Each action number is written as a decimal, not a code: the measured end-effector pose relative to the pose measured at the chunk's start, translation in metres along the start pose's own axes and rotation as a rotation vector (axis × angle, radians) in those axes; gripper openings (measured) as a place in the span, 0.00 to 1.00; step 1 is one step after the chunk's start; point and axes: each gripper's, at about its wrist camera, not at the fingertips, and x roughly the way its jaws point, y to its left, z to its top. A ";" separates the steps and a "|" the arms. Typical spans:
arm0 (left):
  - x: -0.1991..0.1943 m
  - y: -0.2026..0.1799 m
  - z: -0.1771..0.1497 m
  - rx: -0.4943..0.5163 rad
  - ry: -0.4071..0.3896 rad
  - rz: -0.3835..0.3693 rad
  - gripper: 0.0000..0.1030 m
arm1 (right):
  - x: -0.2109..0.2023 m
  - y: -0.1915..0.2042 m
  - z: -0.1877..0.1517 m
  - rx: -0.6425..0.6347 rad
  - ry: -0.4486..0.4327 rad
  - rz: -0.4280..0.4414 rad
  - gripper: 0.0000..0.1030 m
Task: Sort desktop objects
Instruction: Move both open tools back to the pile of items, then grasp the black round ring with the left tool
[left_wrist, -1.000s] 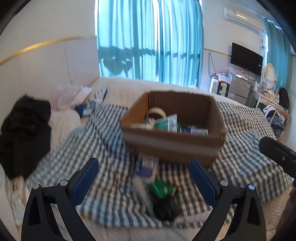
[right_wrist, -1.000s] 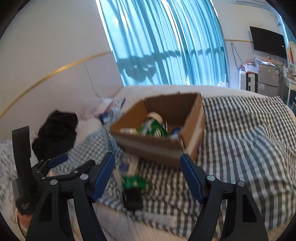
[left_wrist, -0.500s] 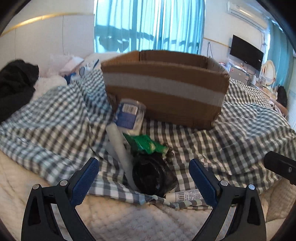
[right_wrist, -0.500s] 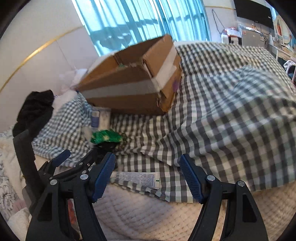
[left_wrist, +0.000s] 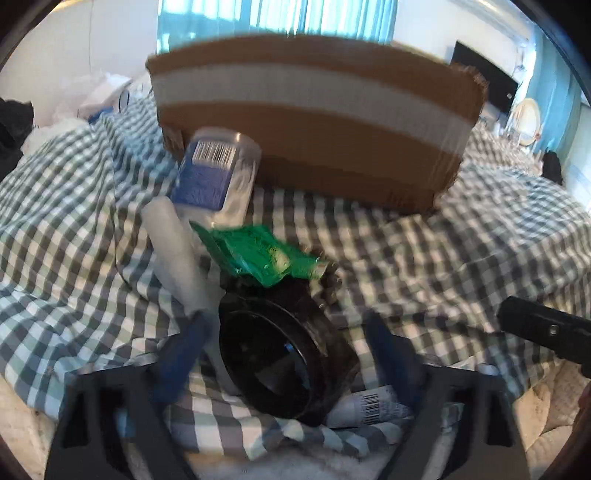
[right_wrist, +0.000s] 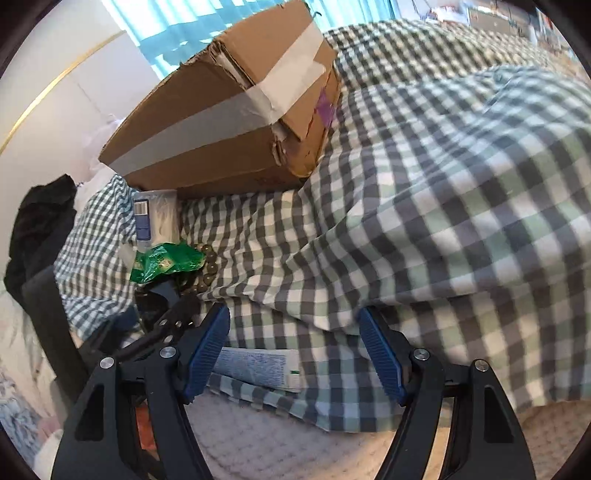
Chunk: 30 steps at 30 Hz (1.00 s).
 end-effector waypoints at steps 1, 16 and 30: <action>0.002 0.002 0.000 -0.003 0.009 0.009 0.68 | 0.001 0.001 0.001 -0.005 0.001 -0.002 0.70; -0.045 0.020 -0.009 -0.094 -0.037 -0.101 0.54 | 0.001 0.023 -0.001 -0.100 -0.019 -0.030 0.70; -0.108 0.086 0.048 -0.105 -0.169 0.001 0.54 | 0.012 0.109 -0.008 -0.381 -0.076 0.076 0.57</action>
